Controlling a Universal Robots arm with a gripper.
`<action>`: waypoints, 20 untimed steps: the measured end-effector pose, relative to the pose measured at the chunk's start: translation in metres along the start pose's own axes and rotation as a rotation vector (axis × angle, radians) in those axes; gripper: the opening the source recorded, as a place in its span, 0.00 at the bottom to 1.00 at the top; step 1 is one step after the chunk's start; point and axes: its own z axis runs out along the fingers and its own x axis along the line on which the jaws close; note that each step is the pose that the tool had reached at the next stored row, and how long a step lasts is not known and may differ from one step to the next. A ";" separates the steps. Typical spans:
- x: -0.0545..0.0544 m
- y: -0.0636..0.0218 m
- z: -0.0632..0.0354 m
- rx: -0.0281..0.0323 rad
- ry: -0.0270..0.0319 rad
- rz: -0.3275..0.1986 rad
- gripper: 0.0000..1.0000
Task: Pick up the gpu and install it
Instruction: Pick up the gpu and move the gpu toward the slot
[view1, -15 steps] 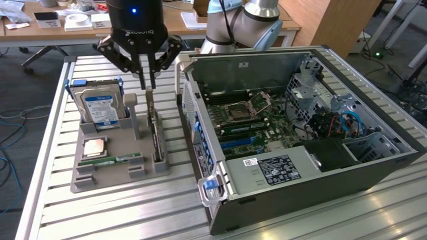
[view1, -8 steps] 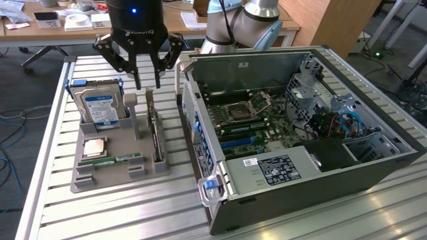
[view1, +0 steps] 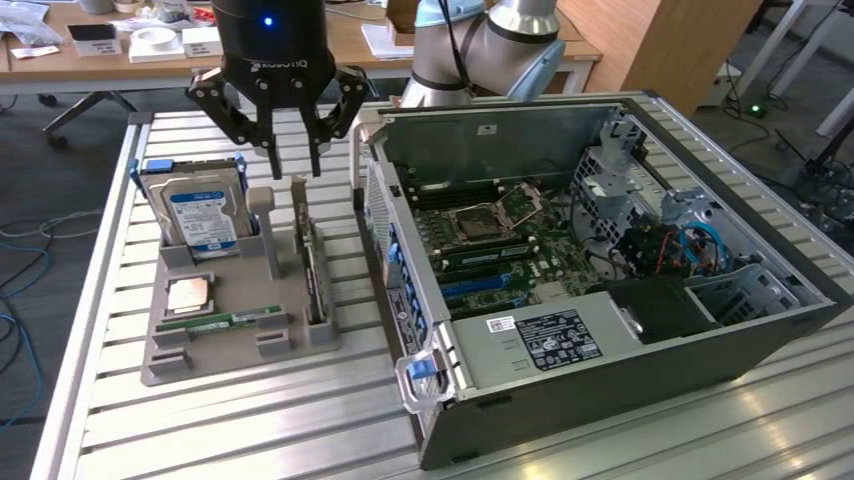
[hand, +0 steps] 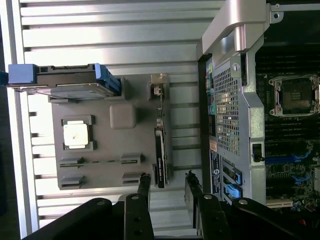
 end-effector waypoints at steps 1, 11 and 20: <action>0.000 0.0000 0.0000 0.0000 -0.0001 0.000 0.42; 0.000 -0.0005 0.0138 0.0000 0.0000 0.000 0.42; 0.000 -0.0008 0.0214 0.0001 0.0001 0.000 0.42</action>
